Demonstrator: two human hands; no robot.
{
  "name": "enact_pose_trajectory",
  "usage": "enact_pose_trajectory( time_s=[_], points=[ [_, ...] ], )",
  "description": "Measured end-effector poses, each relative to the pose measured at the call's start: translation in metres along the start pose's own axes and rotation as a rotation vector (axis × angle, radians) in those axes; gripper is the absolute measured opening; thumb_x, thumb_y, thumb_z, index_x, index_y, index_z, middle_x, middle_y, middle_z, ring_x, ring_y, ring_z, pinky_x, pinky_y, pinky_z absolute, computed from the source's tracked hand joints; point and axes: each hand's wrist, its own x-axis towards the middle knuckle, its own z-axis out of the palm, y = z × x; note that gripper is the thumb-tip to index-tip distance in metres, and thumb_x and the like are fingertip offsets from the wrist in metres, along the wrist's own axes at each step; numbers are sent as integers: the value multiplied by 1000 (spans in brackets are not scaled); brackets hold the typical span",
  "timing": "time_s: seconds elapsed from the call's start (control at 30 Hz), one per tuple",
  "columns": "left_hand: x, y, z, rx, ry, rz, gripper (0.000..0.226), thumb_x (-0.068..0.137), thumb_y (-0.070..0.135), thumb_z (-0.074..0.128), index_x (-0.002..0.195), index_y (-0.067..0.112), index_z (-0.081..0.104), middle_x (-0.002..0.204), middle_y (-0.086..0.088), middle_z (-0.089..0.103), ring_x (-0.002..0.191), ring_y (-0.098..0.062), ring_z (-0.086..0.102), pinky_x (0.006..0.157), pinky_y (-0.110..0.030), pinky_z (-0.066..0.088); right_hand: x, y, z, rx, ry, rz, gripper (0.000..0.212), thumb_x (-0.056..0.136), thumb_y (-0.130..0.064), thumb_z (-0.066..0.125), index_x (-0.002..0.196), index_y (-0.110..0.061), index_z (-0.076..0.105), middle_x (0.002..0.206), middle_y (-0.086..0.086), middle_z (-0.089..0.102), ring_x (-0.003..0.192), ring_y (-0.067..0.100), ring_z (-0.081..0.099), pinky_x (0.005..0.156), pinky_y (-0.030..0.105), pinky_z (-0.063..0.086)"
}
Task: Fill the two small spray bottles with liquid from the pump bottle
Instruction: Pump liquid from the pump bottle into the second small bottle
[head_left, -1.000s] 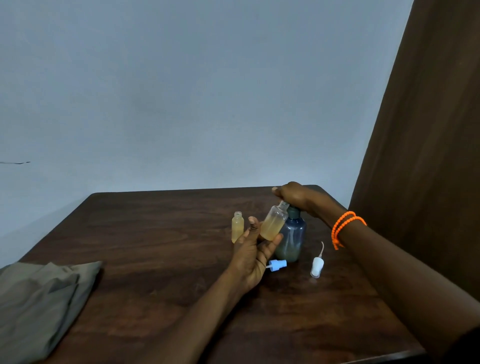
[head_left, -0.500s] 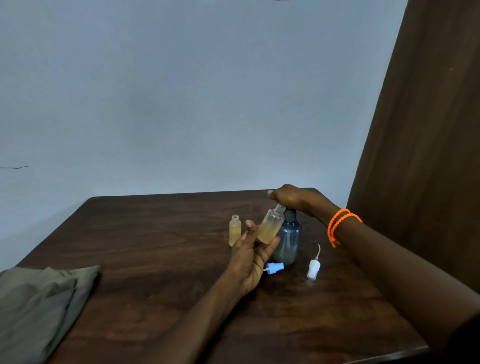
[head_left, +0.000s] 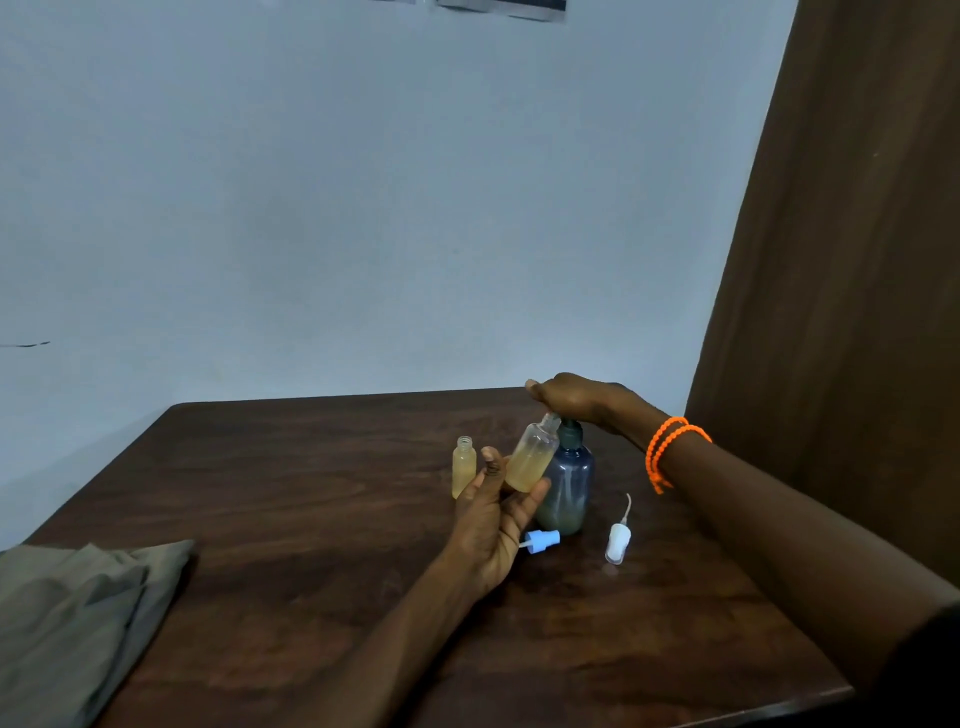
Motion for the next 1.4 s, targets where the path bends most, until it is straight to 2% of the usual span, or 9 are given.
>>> enact_pose_trajectory(
  time_s=[0.07, 0.17, 0.23, 0.43, 0.63, 0.97, 1.13, 1.27, 1.4],
  points=[
    [1, 1, -1, -3, -2, 6, 21, 101, 25, 59, 111, 6, 63, 126, -21, 70, 109, -30, 71, 70, -37, 65, 5, 2, 1, 33, -20, 0, 42, 105, -44, 34, 116, -7, 52, 112, 12, 56, 106, 26, 56, 89, 36, 42],
    [4, 1, -2, 9, -3, 18, 20, 101, 25, 59, 110, 7, 64, 127, -20, 69, 110, -29, 71, 68, -35, 65, 13, 9, 9, 80, 19, 11, 42, 103, -48, 36, 78, -17, 46, 80, -1, 47, 71, 12, 47, 66, 28, 37],
    [4, 1, -2, 15, 13, 19, 23, 100, 26, 58, 111, 7, 63, 127, -20, 69, 110, -29, 71, 67, -34, 65, 15, 11, 12, 74, 37, 11, 42, 103, -48, 36, 70, -22, 39, 75, -4, 42, 66, 9, 41, 59, 27, 33],
    [4, 0, 0, 2, -4, 14, 23, 100, 26, 58, 109, 6, 63, 129, -21, 67, 109, -29, 70, 65, -33, 64, 11, 4, 2, 28, 15, 26, 42, 104, -47, 34, 70, -23, 34, 76, -5, 38, 70, 12, 40, 65, 28, 35],
    [2, 1, -1, 22, -3, 17, 25, 101, 29, 57, 107, 6, 64, 109, -15, 75, 103, -26, 72, 66, -33, 64, 16, 13, 8, 50, 14, 18, 39, 102, -43, 41, 70, -21, 39, 75, -2, 43, 65, 11, 40, 57, 28, 32],
    [6, 0, 0, 26, 13, 14, 34, 100, 31, 58, 117, 2, 60, 126, -21, 68, 111, -29, 70, 68, -33, 64, 16, 12, 8, 50, 37, -11, 40, 104, -42, 38, 74, -16, 45, 79, 1, 47, 67, 13, 43, 58, 28, 33],
    [4, -1, 0, 18, 18, 15, 33, 99, 31, 58, 115, 2, 59, 125, -21, 68, 112, -31, 69, 67, -34, 64, 11, 5, 3, -11, 1, -7, 39, 105, -39, 36, 113, -4, 53, 106, 7, 51, 86, 18, 50, 71, 31, 37],
    [5, -1, -1, 35, 10, 15, 35, 98, 32, 59, 116, 2, 60, 125, -22, 68, 111, -30, 70, 69, -34, 65, 15, 8, 4, -5, 16, -25, 40, 104, -40, 37, 76, -14, 46, 79, 1, 47, 68, 13, 42, 59, 28, 32],
    [5, 0, -1, 41, 16, 20, 37, 98, 32, 60, 119, 2, 60, 127, -21, 68, 113, -30, 69, 71, -35, 65, 14, 10, 7, 15, 20, -22, 36, 104, -39, 38, 95, -6, 50, 81, 0, 48, 72, 12, 45, 62, 28, 35]
  ],
)
